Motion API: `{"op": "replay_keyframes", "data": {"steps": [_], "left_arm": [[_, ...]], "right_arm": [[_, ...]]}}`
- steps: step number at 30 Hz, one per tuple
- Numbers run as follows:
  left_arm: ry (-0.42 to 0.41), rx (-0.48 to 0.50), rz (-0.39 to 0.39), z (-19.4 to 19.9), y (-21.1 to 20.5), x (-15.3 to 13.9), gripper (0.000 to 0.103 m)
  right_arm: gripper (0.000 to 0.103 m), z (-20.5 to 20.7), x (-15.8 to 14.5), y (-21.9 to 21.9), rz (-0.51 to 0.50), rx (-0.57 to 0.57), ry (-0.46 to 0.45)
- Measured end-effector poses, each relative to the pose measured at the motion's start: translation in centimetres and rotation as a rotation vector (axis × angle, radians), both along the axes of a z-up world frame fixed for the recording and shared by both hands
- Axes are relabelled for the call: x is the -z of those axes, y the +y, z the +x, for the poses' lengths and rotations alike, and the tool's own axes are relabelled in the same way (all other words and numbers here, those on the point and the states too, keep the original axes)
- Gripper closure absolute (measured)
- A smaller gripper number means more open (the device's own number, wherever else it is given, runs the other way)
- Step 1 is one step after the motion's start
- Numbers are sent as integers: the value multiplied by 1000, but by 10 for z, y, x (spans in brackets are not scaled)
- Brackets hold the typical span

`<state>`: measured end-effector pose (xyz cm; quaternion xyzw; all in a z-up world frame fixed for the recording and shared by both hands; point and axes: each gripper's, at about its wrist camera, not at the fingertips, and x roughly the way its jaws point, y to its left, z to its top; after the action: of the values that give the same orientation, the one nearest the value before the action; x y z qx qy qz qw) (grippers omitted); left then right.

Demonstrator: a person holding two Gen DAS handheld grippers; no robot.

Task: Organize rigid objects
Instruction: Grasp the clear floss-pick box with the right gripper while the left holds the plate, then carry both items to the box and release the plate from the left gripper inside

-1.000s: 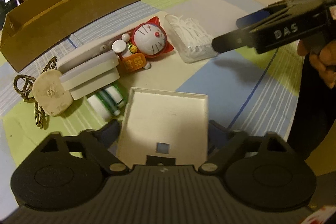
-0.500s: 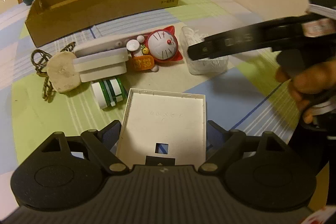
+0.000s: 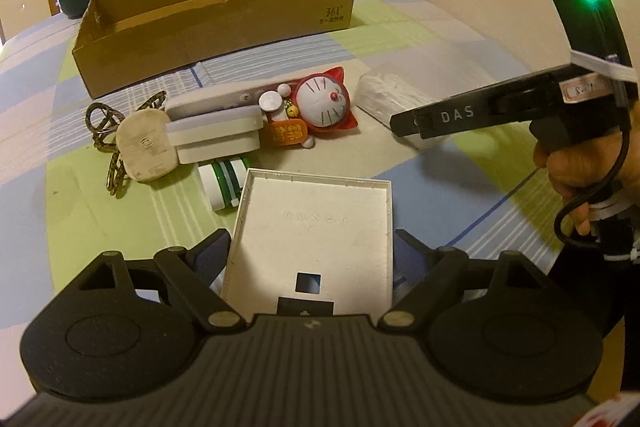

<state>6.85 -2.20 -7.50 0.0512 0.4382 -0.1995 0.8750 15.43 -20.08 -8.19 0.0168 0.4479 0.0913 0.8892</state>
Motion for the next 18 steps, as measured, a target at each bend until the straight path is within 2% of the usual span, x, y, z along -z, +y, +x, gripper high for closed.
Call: {"op": "replay_keyframes", "data": {"steps": [3, 6, 18], "left_arm": [[-6, -9, 1, 0, 1, -2, 19], [-19, -18, -1, -1, 1, -7, 19], [-71, -80, -6, -7, 6, -35, 19]], "right_arm": [[43, 4, 2, 2, -12, -41, -11], [49, 4, 2, 6, -40, -73, -14], [49, -27, -26, -6, 25, -29, -48]]}}
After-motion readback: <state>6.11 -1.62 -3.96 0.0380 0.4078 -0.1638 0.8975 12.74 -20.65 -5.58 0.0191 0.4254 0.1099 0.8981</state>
